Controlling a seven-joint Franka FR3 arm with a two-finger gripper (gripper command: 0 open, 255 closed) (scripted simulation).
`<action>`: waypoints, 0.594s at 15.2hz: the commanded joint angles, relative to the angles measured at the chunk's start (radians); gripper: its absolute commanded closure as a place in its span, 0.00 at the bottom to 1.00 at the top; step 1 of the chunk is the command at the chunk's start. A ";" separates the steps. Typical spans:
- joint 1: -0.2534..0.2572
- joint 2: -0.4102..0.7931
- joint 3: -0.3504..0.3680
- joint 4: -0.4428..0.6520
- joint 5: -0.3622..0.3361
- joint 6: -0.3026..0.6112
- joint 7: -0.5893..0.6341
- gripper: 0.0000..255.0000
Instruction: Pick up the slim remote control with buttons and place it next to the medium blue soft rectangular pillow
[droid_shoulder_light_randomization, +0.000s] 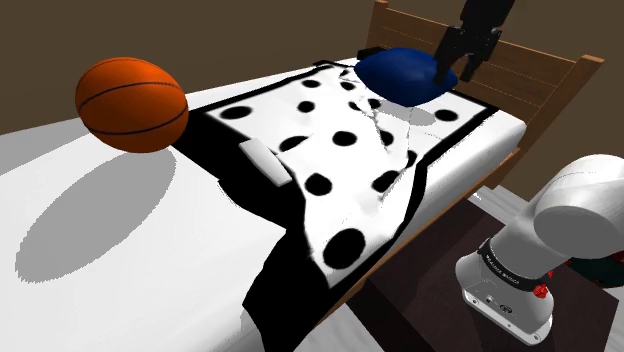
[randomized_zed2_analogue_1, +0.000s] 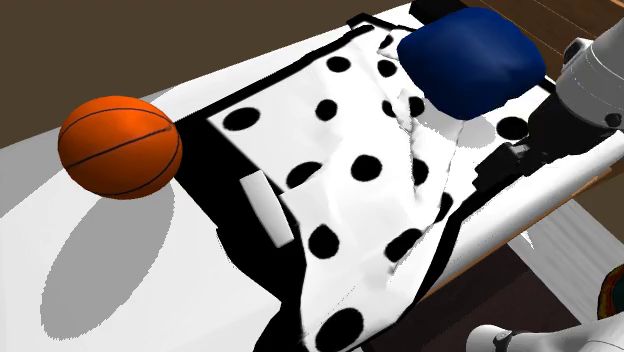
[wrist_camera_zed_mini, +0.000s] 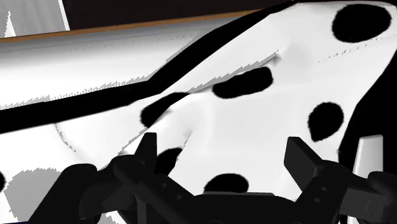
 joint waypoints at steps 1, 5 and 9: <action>0.000 0.000 0.000 0.000 0.000 0.000 0.000 0.00; 0.031 0.084 0.058 -0.011 0.034 0.101 0.048 0.00; 0.059 0.184 0.114 -0.001 0.059 0.199 0.094 0.00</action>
